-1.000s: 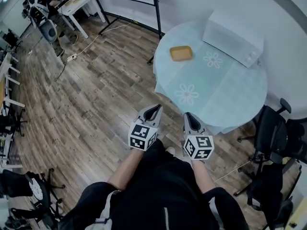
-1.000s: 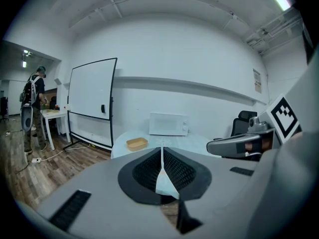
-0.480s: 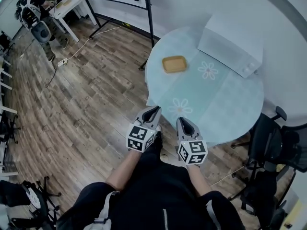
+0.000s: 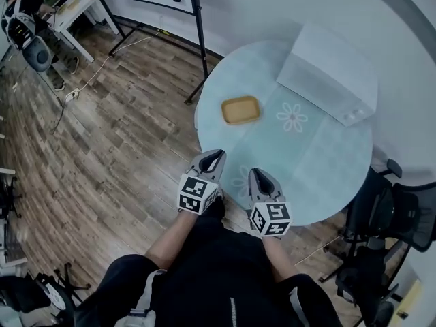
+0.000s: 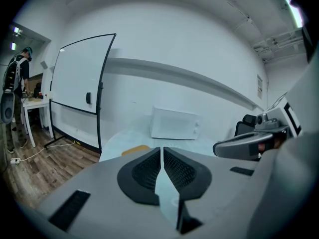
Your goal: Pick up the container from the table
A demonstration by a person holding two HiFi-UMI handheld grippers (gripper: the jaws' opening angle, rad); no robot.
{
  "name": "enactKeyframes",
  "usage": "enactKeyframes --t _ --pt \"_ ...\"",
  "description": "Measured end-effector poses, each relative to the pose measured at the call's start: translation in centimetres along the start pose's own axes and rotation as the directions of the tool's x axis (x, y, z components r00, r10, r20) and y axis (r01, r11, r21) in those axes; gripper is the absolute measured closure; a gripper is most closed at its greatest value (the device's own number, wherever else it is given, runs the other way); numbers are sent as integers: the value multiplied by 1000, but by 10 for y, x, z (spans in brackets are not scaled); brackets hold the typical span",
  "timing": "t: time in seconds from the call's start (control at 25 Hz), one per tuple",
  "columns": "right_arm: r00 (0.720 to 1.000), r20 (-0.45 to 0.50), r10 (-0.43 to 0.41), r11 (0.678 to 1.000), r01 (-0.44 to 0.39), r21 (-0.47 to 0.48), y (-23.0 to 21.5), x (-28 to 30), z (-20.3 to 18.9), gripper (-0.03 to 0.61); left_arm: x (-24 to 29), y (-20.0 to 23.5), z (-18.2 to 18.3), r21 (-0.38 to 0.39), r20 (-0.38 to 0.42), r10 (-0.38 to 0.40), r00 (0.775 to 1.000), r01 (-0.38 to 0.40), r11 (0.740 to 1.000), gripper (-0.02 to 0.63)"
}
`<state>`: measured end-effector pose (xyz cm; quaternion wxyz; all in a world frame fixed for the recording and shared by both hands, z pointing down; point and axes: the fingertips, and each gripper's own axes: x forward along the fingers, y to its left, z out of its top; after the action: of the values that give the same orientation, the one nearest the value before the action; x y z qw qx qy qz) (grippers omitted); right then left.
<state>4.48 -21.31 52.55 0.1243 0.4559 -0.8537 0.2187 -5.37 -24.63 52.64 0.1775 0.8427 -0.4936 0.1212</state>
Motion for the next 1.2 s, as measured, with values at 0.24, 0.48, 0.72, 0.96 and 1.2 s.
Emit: enactKeyframes --t 0.24,0.48,0.72,0.96,1.2 --pt "999 -11 -43 999 43 22 -12 46 17 552 38 42 9 -1 -33 -38 999 38 999 586" --pt "998 -9 -66 997 66 25 -22 74 33 552 70 71 5 -2 -68 -28 997 28 1000 586" --pt "999 -4 -55 998 55 11 -32 96 45 552 96 85 -2 -35 -96 14 995 -17 999 586" --pt "999 -35 -24 1000 24 -4 -44 105 44 552 122 102 -20 -100 -152 98 983 -114 988 559" --pt "998 -58 -36 999 37 14 -61 109 37 552 155 119 -52 -143 -235 119 965 -155 977 519"
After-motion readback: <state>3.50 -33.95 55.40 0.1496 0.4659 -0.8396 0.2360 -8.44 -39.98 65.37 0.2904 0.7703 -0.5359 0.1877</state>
